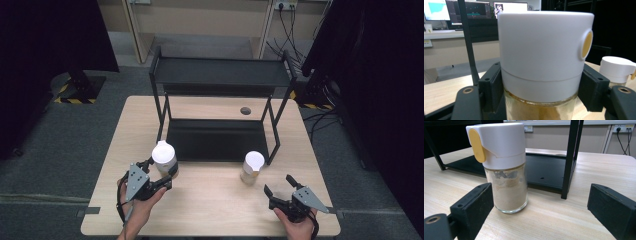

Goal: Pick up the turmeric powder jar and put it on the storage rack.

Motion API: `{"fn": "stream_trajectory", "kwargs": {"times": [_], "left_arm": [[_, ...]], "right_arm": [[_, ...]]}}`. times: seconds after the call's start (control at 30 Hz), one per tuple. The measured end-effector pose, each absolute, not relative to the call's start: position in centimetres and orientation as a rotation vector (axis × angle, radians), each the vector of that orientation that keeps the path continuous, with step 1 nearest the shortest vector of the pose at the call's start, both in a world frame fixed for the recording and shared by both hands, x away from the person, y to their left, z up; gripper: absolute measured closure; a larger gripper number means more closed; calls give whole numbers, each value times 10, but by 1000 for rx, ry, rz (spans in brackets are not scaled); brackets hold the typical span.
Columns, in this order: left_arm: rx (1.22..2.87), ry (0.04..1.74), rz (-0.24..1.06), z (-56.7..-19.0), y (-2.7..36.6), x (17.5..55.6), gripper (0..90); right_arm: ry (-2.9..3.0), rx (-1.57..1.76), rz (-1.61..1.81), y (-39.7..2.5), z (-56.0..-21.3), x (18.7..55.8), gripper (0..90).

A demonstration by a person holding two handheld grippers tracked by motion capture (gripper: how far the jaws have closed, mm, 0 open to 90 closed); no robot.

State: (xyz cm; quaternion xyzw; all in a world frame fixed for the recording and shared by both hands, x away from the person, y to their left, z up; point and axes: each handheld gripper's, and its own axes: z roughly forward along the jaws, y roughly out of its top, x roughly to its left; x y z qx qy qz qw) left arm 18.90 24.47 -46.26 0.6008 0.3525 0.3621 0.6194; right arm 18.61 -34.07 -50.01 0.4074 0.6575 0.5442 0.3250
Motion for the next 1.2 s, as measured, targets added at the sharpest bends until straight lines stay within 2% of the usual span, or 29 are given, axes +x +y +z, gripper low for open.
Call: {"fn": "stream_trajectory", "kwargs": {"times": [1.2], "left_arm": [[1330,782,869,-418,232,214,306]], "right_arm": [[1719,1073,1429,-341,-500,186,71]]}}
